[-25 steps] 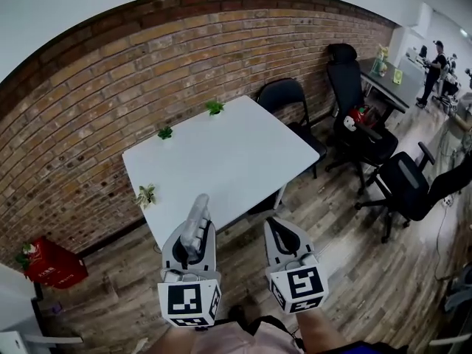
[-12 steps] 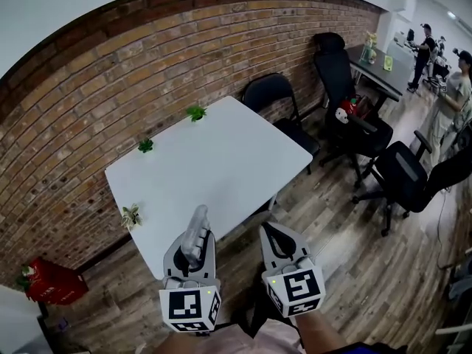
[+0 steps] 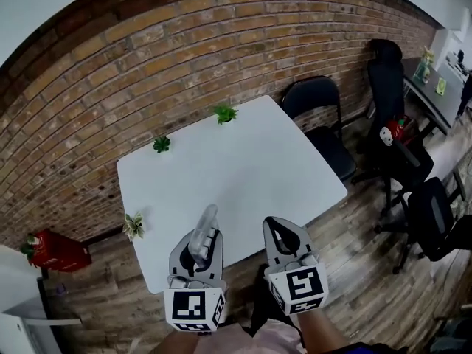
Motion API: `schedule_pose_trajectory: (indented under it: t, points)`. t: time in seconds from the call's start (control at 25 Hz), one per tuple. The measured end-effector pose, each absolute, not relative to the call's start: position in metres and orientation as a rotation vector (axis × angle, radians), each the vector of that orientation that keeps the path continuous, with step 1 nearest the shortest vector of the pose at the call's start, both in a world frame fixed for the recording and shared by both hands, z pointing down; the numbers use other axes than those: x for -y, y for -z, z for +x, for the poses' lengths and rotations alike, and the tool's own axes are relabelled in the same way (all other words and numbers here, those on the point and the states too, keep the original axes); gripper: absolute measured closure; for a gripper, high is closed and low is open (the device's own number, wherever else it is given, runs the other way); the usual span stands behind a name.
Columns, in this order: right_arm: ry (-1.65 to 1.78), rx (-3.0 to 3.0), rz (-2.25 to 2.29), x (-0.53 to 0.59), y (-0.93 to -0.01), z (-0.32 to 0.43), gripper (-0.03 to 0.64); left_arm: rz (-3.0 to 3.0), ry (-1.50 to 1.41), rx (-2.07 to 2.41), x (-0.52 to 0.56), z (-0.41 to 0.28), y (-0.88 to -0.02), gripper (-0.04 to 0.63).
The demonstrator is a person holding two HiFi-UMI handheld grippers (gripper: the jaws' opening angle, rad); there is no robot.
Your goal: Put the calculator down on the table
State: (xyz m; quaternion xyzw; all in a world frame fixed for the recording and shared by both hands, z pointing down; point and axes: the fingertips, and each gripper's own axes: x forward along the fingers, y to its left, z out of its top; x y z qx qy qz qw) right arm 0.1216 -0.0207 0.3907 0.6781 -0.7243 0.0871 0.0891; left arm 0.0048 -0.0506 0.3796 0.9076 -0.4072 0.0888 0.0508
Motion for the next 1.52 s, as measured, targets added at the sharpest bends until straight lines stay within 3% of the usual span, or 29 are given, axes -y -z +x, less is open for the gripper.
schedule_pose_trajectory:
  t: [0.4, 1.0, 1.52]
  points:
    - [-0.245, 2.322, 1.833, 0.114, -0.383, 0.174, 0.614, 2.657, -0.273, 1.487, 0.126, 0.053, -0.362, 0.460]
    - [-0.105, 2.472, 1.651, 0.207, -0.352, 0.131, 0.614, 2.588, -0.181, 1.676, 0.204, 0.022, -0.332, 0.459]
    - [-0.167, 2.440, 1.599, 0.249, -0.374, 0.121, 0.614, 2.493, -0.257, 1.641, 0.251, 0.009, -0.367, 0.459]
